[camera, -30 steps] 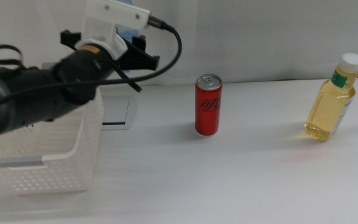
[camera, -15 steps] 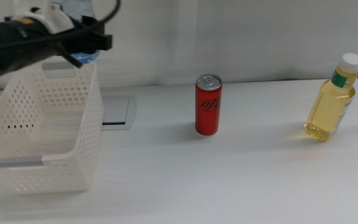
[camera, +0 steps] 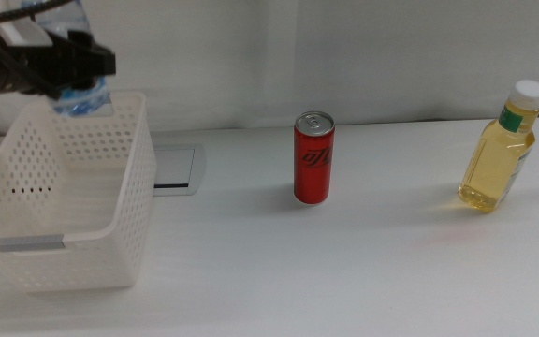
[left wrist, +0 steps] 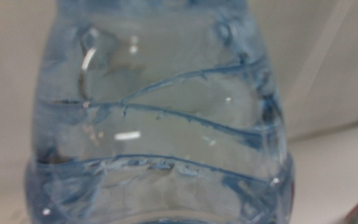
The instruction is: Use arms to grab the bottles and put them into the dustbin to the left of the table.
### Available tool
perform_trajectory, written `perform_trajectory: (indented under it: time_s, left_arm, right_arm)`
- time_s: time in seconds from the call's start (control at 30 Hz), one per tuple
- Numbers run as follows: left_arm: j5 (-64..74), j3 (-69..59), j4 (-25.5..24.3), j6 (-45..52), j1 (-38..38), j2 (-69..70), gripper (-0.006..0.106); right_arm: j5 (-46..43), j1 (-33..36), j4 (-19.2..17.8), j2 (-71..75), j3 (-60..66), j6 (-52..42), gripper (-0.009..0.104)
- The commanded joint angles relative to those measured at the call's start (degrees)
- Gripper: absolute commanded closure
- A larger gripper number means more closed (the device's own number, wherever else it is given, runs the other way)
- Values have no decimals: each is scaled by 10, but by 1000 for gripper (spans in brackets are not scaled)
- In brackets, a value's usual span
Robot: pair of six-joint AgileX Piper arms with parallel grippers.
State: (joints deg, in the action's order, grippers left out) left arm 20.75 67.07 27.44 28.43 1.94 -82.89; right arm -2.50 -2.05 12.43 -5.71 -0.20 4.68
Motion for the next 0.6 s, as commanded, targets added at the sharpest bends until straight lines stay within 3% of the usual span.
perform_trajectory:
  time_s: [0.0, 0.07, 0.13, 0.2, 0.57]
  left_arm:
    - [22, 13, -123, -98, -4, 9, 103]
    - [57, 18, -267, -231, -3, 9, 103]
    - [88, 23, -351, -298, 0, 10, 103]
    - [121, 28, -399, -350, 0, 10, 103]
    - [195, 30, -385, -383, 0, -23, 103]
  right_arm:
    - [0, -2, -2, 3, 22, -1, -8]
    - [0, -2, -2, 3, 22, -1, -8]
    - [0, -2, -2, 3, 22, -1, -8]
    - [0, -2, -2, 3, 22, -1, -8]
    - [1, -2, -2, 3, 22, -1, -8]
